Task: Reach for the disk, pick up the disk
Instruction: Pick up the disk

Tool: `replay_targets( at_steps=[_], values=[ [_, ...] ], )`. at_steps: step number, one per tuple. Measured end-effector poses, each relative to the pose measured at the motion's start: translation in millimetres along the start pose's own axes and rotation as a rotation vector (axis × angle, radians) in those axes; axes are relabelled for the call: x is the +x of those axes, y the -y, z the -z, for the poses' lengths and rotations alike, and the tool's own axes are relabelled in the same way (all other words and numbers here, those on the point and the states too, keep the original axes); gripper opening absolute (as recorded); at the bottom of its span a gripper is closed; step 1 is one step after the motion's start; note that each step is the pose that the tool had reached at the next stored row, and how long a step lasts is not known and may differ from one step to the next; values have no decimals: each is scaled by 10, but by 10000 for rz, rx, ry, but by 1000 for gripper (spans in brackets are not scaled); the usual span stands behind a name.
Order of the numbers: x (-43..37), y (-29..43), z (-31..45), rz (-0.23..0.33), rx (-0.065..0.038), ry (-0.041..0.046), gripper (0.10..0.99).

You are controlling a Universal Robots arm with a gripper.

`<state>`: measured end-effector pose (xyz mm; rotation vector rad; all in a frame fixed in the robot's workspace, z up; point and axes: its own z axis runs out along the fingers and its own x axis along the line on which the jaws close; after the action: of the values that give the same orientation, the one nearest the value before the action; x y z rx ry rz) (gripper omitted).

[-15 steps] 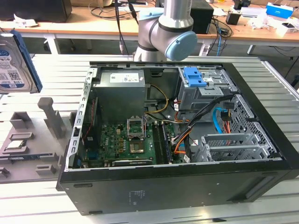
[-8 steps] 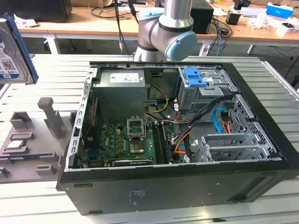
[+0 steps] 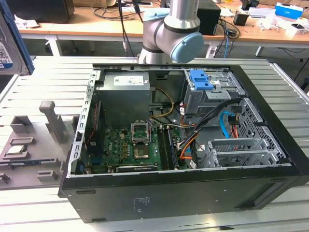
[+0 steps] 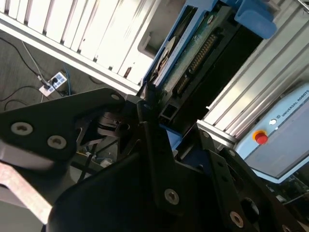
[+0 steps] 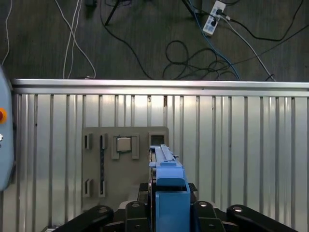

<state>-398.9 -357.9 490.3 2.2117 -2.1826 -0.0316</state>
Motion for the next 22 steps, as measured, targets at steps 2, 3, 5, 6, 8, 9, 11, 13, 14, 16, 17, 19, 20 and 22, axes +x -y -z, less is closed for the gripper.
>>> replay_targets(
  at_steps=[2,3,5,6,8,9,11,13,14,16,17,19,20,22],
  values=[
    [0,-2,61,0,-1,0,369],
    [1,-3,89,0,-1,0,369],
    [1,-5,143,0,-1,0,369],
    [1,-6,168,0,-1,0,369],
    [2,-8,225,0,0,0,369],
    [3,-11,277,0,0,1,369],
    [3,-12,315,0,-1,-1,369],
    [3,-12,317,0,-1,0,369],
    [3,-12,317,0,0,0,369],
    [4,0,319,1,-1,-1,369],
    [3,26,319,1,0,-3,369],
    [1,101,323,1,-1,-10,369],
    [0,124,323,0,0,-11,369],
    [-2,213,327,-1,-1,-13,369]
  ],
)
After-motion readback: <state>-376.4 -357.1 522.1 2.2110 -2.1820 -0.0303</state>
